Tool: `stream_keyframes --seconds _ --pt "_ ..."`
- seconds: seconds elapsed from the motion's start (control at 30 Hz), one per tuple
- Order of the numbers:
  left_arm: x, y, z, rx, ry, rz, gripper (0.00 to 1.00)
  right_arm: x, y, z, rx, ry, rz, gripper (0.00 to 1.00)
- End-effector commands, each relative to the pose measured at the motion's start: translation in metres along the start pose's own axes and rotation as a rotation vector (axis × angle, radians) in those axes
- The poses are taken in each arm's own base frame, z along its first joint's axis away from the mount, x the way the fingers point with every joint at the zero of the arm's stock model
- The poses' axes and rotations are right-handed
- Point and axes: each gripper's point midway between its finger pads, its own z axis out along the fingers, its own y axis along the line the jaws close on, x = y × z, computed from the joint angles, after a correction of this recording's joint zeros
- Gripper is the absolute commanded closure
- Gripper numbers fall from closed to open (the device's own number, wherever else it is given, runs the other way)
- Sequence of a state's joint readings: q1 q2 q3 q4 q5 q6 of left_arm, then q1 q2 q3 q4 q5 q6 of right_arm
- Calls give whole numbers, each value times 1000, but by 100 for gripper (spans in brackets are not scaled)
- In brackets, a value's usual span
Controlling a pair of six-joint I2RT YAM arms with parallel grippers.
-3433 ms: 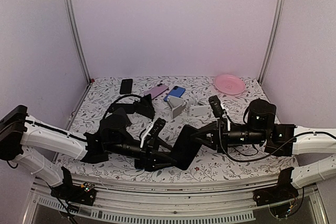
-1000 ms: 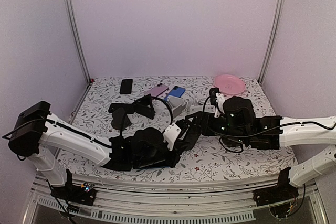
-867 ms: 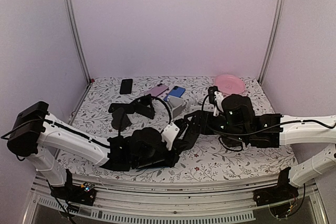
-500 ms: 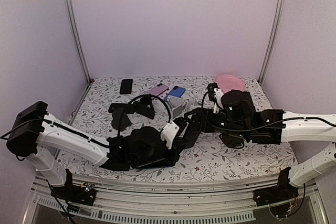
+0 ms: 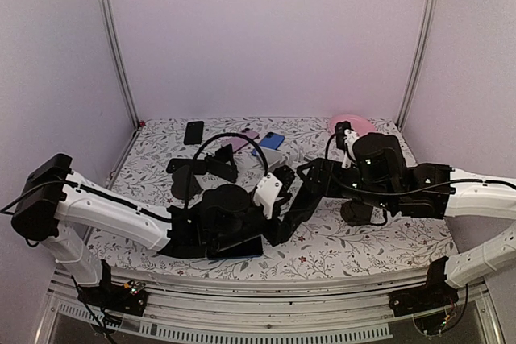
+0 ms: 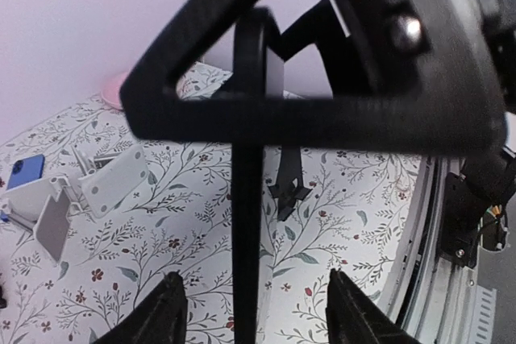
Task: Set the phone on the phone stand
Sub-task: Pass from the left arm to the right, then place the phone on the phone stand.
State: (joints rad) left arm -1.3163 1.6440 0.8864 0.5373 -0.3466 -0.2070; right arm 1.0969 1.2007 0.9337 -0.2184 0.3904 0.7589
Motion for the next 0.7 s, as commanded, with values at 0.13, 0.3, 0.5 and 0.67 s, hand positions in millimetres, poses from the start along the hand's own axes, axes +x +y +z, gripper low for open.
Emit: stream_keyframes --seconds 0.13,0.3,0.5,0.67 --pt "7 3 3 -9 13 -67 14 -44 -37 -35 100 -145 -27 75" --pt "14 27 -21 -26 19 -193 4 -50 -65 -48 209 -160 -98 74" --pt "11 49 -43 -43 53 -243 3 -46 -109 -47 340 -101 -137 74" --pt "3 56 -57 -63 72 -240 3 -45 -132 -49 455 -69 -167 75"
